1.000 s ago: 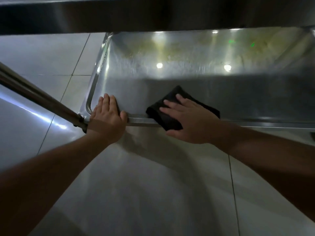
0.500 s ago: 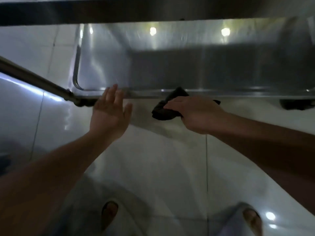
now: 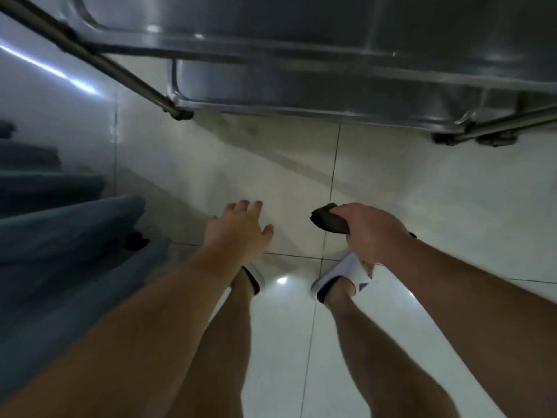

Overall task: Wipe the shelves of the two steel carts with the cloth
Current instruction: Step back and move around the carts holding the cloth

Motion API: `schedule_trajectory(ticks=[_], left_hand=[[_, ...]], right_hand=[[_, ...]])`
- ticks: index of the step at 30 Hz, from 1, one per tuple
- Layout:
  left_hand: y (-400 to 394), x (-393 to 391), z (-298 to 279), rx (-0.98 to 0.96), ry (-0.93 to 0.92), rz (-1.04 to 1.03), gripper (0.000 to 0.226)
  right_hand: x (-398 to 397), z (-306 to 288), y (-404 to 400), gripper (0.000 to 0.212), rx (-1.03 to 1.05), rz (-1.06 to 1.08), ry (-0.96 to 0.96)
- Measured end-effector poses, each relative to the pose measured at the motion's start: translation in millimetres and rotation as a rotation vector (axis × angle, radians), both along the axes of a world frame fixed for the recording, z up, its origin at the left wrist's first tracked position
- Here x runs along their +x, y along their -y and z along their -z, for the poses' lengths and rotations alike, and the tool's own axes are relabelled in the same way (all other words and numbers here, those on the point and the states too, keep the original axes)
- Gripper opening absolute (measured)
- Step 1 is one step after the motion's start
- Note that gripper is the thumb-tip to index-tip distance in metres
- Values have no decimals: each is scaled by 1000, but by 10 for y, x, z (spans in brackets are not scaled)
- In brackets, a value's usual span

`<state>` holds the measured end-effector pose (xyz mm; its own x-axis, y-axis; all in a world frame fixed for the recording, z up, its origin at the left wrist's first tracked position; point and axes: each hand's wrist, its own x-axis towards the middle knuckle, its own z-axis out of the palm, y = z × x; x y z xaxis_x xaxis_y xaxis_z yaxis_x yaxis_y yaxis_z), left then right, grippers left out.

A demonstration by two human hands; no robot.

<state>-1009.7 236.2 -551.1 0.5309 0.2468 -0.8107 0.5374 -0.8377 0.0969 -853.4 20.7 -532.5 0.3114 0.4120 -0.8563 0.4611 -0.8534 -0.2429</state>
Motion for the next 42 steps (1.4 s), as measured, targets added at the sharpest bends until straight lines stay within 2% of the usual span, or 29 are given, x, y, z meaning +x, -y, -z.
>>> schedule_trajectory(ticks=[3, 7, 13, 18, 21, 29, 35, 42], left_hand=[[23, -113, -745, -11, -19, -99, 70], [-137, -264, -1745, -34, -32, -167, 68], [-566, -463, -3057, 2, 76, -257, 67], [-1289, -654, -4049, 84, 215, -397, 67], [-1822, -760, -4493, 152, 308, -438, 68], [-2917, -632, -5433, 291, 507, -448, 66], [-3458, 34, -6025, 334, 617, -505, 66], [-3794, 894, -6519, 430, 639, -536, 69]], right_hand=[[-52, -773, -67, 75, -19, 4, -6], [-43, -1846, -444, 77, -48, -99, 18], [-97, -3197, -1288, 62, 102, -150, 167], [-202, -4270, -2152, 54, 307, -99, 221], [-220, -4798, -2615, 56, 425, -125, 270], [21, -5662, -3604, 49, 553, -79, 399], [566, -6157, -4147, 46, 663, -122, 480], [1274, -6498, -4658, 51, 853, -106, 456]])
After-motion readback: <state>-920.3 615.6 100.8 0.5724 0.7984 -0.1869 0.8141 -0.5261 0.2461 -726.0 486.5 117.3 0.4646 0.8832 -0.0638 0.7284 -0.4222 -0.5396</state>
